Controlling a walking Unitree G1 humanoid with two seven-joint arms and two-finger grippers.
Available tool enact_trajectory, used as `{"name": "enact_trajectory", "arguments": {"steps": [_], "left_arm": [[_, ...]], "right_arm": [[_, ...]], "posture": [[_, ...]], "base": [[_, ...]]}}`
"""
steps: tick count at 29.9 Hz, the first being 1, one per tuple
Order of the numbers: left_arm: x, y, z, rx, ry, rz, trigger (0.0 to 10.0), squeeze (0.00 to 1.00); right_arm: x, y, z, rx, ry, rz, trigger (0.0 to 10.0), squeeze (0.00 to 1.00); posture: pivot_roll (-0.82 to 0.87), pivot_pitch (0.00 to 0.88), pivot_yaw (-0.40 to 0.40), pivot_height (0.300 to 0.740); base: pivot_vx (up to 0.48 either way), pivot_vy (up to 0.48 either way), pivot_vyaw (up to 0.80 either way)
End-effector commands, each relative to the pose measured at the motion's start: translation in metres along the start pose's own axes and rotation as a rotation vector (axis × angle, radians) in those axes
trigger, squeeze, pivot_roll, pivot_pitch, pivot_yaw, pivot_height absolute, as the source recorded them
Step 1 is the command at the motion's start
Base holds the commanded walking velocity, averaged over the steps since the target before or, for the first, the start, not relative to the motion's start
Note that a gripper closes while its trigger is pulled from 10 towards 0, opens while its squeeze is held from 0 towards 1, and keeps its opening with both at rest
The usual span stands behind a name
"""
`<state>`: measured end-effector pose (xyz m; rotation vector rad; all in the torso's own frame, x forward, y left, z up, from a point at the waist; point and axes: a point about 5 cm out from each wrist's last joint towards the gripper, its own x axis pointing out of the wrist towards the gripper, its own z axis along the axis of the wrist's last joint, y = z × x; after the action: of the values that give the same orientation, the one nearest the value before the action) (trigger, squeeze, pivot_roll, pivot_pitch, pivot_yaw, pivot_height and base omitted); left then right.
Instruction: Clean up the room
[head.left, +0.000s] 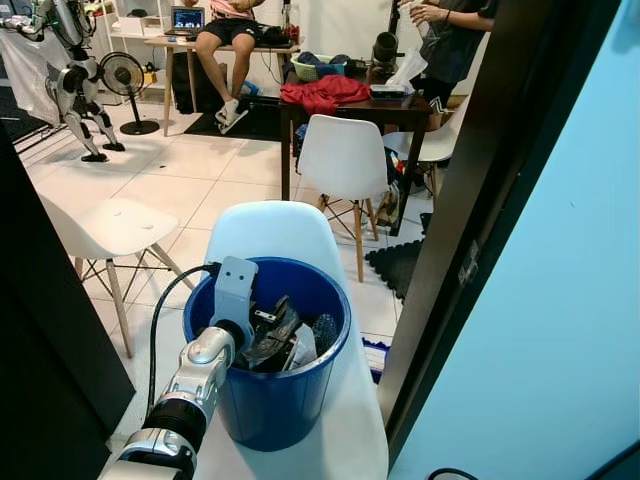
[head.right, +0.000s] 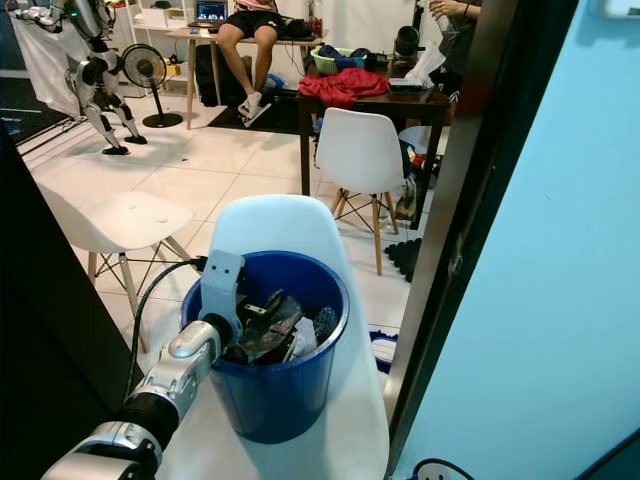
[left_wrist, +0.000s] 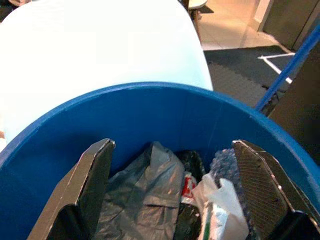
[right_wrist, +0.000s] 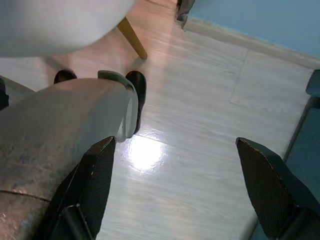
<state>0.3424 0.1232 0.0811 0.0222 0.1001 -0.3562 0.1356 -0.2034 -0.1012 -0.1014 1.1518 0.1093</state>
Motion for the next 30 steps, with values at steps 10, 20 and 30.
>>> {"name": "enact_trajectory", "arguments": {"steps": [10,20,30], "left_arm": [[-0.004,-0.008,-0.010,-0.030,0.030,-0.022,10.0,0.00],[-0.003,-0.010,-0.006,-0.036,0.014,-0.027,10.0,0.00],[-0.002,-0.012,-0.006,-0.039,0.014,-0.045,10.0,0.00]], "right_arm": [[0.003,0.010,0.007,-0.006,0.001,0.019,10.0,0.00],[0.004,0.014,0.014,-0.012,-0.004,0.022,10.0,0.00],[0.003,0.008,0.009,-0.026,0.015,0.000,10.0,0.00]], "posture": [[-0.03,0.000,-0.048,0.735],[-0.03,0.000,-0.046,0.735],[-0.03,0.000,-0.045,0.735]], "base": [[-0.466,0.000,0.00],[-0.480,0.000,0.00],[-0.471,0.000,0.00]]}}
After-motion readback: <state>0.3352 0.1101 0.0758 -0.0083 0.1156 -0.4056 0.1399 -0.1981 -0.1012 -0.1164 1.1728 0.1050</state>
